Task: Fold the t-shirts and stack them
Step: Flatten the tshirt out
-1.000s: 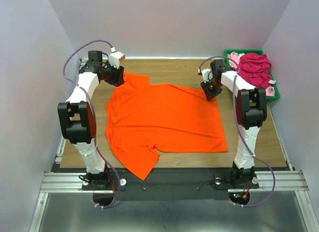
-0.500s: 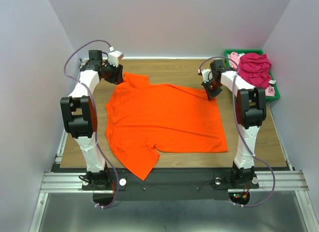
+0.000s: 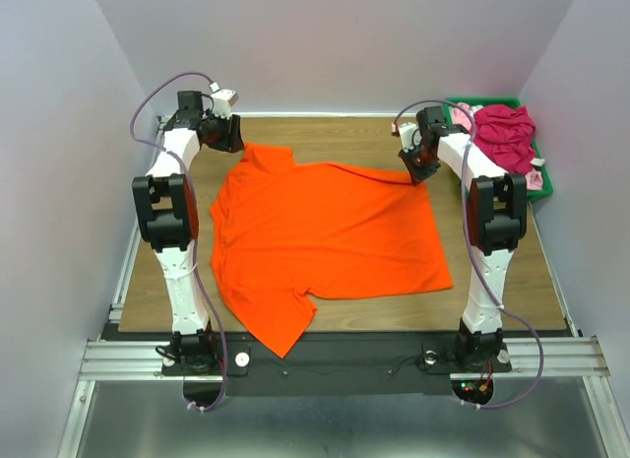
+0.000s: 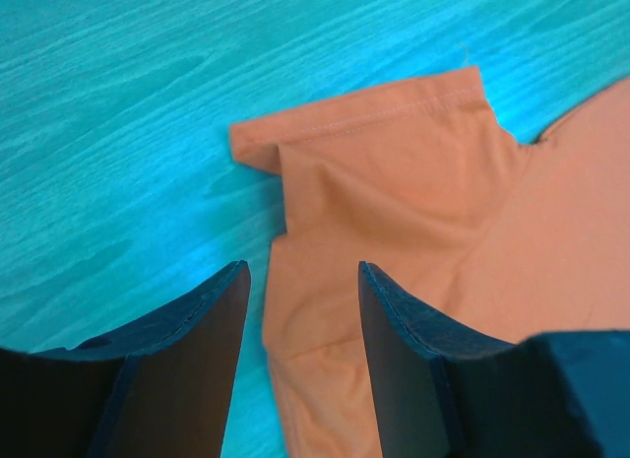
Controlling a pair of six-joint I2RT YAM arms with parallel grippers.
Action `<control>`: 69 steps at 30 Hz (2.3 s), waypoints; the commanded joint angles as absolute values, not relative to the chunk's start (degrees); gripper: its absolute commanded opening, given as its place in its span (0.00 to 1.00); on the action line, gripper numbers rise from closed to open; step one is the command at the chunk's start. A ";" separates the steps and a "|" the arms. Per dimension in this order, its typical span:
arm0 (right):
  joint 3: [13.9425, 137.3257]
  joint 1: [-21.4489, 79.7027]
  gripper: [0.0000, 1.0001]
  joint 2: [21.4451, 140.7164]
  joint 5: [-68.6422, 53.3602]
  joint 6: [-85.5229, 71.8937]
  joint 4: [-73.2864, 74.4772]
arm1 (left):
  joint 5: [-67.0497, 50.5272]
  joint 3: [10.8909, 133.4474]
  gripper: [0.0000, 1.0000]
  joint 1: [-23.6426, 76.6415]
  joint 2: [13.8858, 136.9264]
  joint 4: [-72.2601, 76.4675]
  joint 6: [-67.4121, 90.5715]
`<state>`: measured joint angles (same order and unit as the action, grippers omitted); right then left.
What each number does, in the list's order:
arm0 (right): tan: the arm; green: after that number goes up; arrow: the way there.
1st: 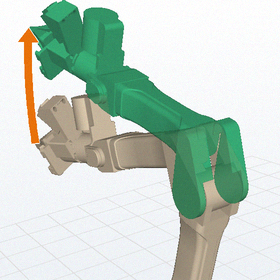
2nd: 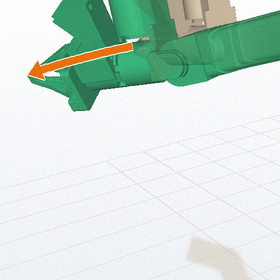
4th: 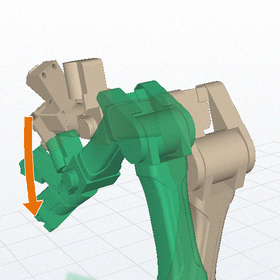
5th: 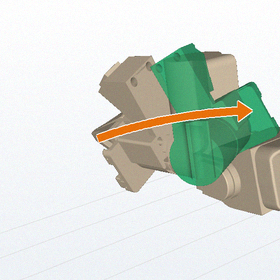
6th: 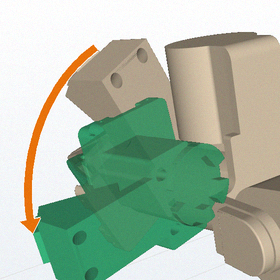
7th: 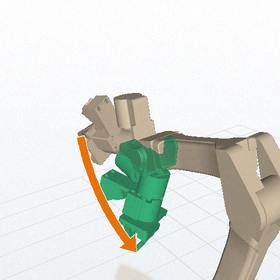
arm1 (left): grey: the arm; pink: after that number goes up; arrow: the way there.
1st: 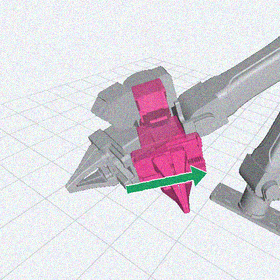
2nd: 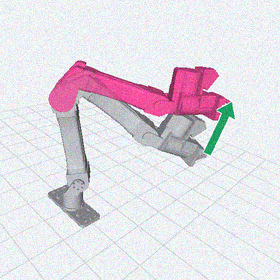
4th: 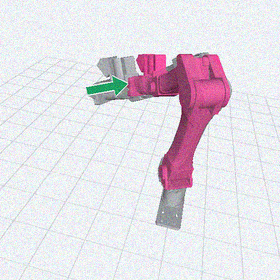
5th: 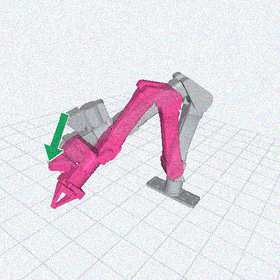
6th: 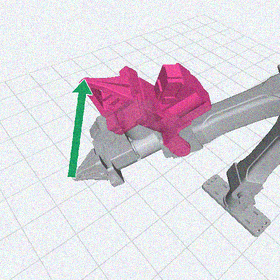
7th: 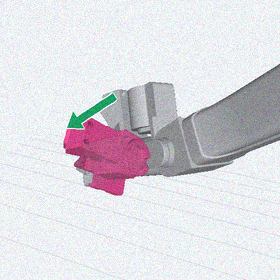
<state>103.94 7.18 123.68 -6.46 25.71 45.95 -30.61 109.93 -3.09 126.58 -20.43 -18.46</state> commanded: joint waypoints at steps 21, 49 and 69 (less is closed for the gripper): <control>110.48 6.86 0.00 125.68 -4.57 25.84 46.05 | -32.60 115.83 0.61 -3.34 132.01 -14.59 -12.75; 109.95 6.77 0.01 126.65 -4.48 25.93 46.49 | -27.08 125.51 0.48 -2.73 144.49 -5.27 1.23; 111.27 6.42 0.01 127.79 -3.96 26.19 46.41 | -23.47 130.25 0.17 -0.44 147.48 -13.62 -5.45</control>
